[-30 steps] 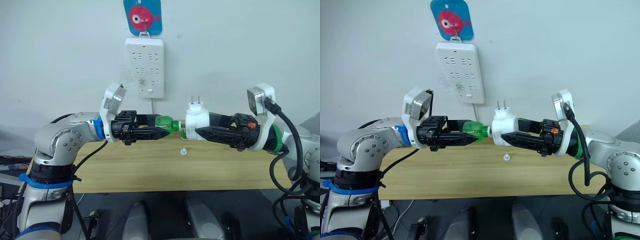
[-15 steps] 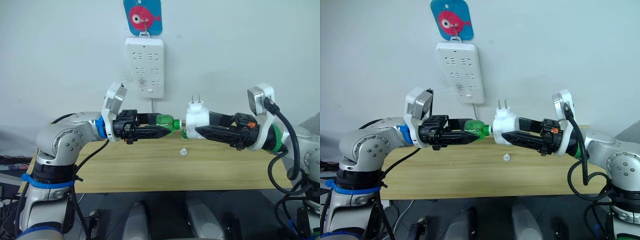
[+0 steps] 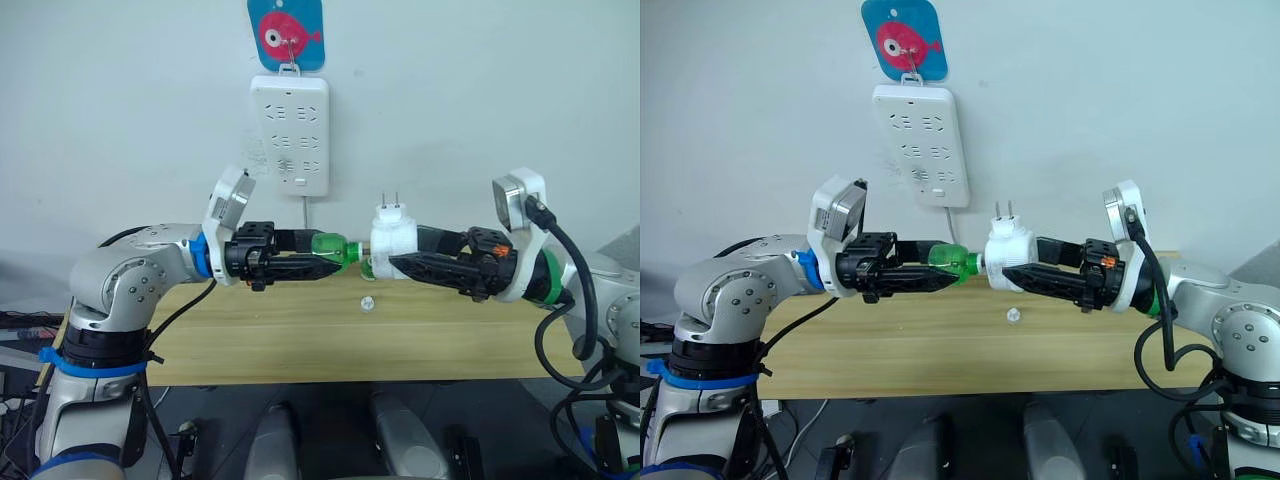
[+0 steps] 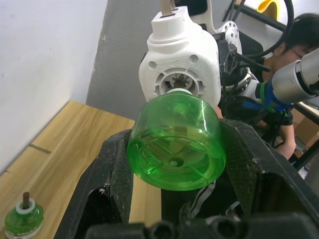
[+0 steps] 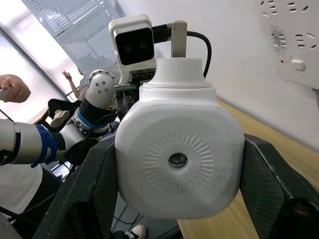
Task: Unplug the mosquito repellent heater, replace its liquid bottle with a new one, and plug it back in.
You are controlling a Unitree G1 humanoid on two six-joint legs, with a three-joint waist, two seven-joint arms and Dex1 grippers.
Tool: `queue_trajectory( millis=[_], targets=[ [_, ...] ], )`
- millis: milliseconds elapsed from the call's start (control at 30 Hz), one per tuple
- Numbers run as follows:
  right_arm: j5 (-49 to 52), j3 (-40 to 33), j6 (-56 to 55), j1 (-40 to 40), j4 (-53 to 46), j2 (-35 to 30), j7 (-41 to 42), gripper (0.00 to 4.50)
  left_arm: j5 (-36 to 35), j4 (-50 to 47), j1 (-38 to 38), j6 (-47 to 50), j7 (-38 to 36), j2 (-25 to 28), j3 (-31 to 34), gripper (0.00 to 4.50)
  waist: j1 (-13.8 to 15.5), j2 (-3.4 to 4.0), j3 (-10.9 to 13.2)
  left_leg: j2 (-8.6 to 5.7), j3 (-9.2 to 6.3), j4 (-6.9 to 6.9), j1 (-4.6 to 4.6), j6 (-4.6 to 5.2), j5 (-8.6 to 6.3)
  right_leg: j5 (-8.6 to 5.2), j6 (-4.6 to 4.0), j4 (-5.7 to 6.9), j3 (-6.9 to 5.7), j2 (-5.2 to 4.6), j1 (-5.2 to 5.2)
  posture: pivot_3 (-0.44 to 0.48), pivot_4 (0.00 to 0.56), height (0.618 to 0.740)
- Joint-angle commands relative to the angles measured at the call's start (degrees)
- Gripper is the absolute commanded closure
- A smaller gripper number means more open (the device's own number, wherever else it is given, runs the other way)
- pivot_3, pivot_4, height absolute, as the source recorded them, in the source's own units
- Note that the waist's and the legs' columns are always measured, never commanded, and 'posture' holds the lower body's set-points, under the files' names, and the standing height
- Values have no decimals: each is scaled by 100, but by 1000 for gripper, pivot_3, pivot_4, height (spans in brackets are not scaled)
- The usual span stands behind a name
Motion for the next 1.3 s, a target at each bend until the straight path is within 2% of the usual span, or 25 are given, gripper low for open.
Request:
queue_trajectory(
  millis=[33, 300, 500, 700, 1000, 1300],
  targets=[
    [204, 27, -17, -108, -78, -53, 39, 1545, -242, -404, -147, -59, -171, -90, -90, 2116, 2, 0, 0, 0, 0, 0, 0, 0, 0, 0, 0, 0, 0, 0, 0, -169, 219, 723],
    [499, 34, 22, -59, -208, -150, 8, 1545, -113, -258, -219, -173, 164, -394, -4, 2116, 2, 0, 0, 0, 0, 0, 0, 0, 0, 0, 0, 0, 0, 0, 0, -173, 225, 723],
    [693, 36, -2, -115, -242, -94, -156, 1545, 236, -202, -155, -497, 113, -398, -127, 2116, 2, 0, 0, 0, 0, 0, 0, 0, 0, 0, 0, 0, 0, 0, 0, -174, 226, 723],
    [682, 55, -11, -125, -226, -155, -192, 1545, 297, -126, -160, -556, 96, -420, -98, 2116, 2, 0, 0, 0, 1, 0, 0, 0, 0, 0, 0, 0, 1, 0, 0, -173, 225, 723],
    [170, 72, -151, -26, -56, -267, 95, 1545, -276, -183, -235, 65, 77, -273, 102, 2116, 1, 0, 0, 0, 1, 0, 0, 0, 0, -2, 3, 0, 1, 0, 0, -168, 224, 723],
    [306, 62, -179, -80, -85, -246, 164, 1545, -496, -318, -152, 289, -4, -174, 73, 2116, 5, -1, 0, 0, 0, 0, -1, 0, 0, -1, 2, -1, 0, 0, 0, -171, 225, 723]
  ],
)
